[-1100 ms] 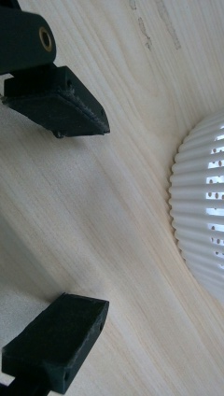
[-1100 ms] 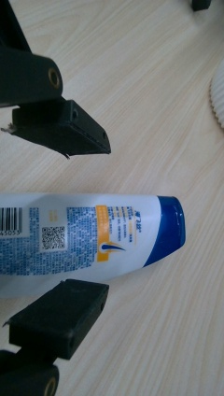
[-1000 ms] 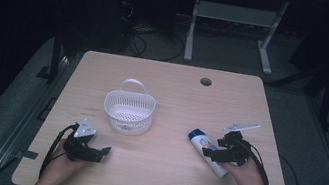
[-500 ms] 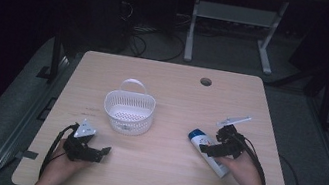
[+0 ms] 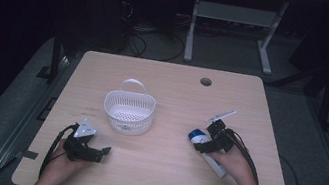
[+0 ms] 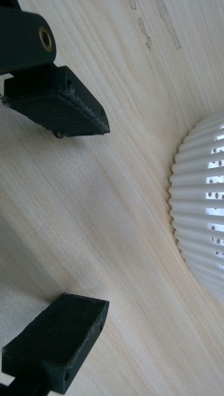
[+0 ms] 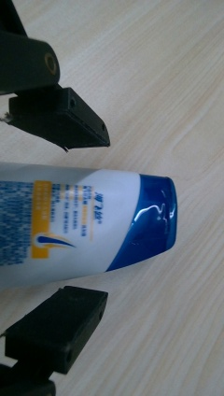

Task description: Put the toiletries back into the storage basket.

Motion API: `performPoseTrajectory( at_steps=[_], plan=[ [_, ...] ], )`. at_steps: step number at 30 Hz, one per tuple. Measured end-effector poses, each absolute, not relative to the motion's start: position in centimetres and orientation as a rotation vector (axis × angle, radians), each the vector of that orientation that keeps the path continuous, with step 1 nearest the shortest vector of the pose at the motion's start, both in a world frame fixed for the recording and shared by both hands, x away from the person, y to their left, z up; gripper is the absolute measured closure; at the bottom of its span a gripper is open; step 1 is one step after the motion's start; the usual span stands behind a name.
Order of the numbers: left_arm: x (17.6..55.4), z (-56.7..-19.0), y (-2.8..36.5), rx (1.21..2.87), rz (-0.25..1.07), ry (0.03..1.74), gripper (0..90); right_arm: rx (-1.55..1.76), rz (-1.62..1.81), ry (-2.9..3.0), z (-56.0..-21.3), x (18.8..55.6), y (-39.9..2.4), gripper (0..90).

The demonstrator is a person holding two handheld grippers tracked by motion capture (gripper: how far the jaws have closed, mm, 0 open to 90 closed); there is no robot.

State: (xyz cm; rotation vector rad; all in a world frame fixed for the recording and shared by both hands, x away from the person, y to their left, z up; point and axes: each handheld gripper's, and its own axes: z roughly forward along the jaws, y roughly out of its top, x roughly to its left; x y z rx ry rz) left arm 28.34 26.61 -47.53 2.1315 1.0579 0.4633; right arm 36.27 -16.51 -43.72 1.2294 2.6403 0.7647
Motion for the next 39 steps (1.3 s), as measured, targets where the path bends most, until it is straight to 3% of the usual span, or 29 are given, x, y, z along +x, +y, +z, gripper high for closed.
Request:
performPoseTrajectory(
  at_steps=[18,24,39],
  plan=[
    [28.3,-47.5,26.6,2.133,0.463,1.057,12.8,1.183,0.537,2.747,-44.3,38.9,-14.3,25.8],
    [28.3,-47.5,26.6,2.133,0.464,1.058,12.8,1.172,0.525,2.781,-44.4,39.2,-14.1,34.1],
    [28.3,-47.5,26.6,2.133,0.464,1.058,12.8,1.137,0.48,2.779,-44.6,39.0,-13.5,35.8]
  ],
)
